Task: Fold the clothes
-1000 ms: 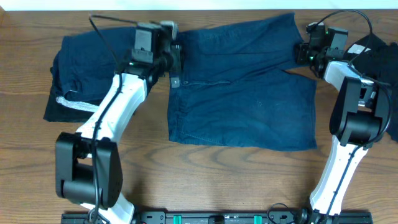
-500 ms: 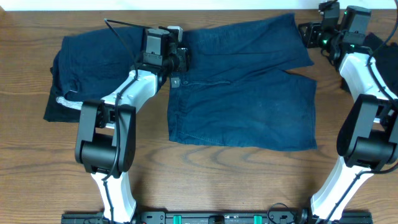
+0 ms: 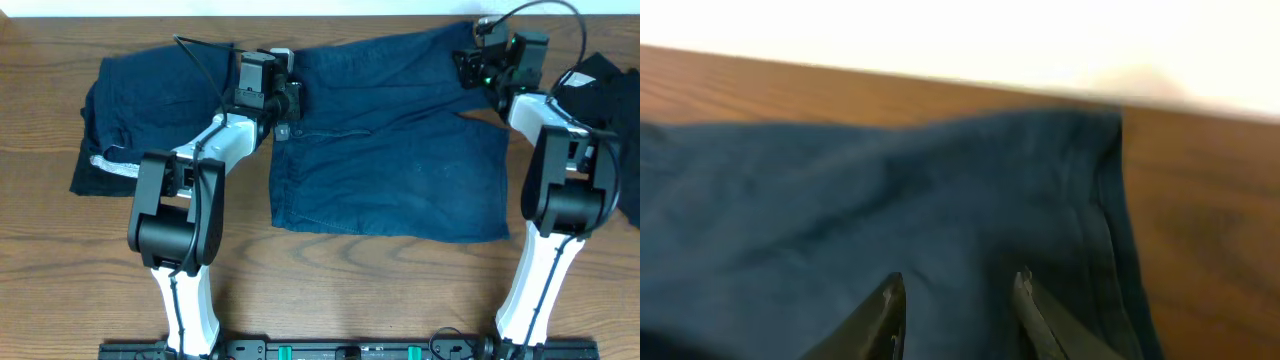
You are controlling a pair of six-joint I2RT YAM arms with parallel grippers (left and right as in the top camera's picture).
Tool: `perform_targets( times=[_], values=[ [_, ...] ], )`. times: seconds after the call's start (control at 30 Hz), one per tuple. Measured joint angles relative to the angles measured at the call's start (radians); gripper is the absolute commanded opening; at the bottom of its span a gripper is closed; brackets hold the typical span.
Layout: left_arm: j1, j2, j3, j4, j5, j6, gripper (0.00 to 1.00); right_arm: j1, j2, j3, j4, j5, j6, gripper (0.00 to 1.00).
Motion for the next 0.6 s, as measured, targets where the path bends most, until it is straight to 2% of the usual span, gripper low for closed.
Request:
perform_targets(
  times=[0.37, 0.6],
  values=[
    [0.005, 0.0, 0.0, 0.005, -0.038, 0.0, 0.45, 0.0, 0.021, 0.022, -0.173, 0.034, -0.004, 0.33],
    [0.005, 0.021, 0.0, 0.013, -0.072, -0.008, 0.45, 0.0, 0.015, 0.023, -0.197, 0.042, -0.017, 0.33]
  ],
)
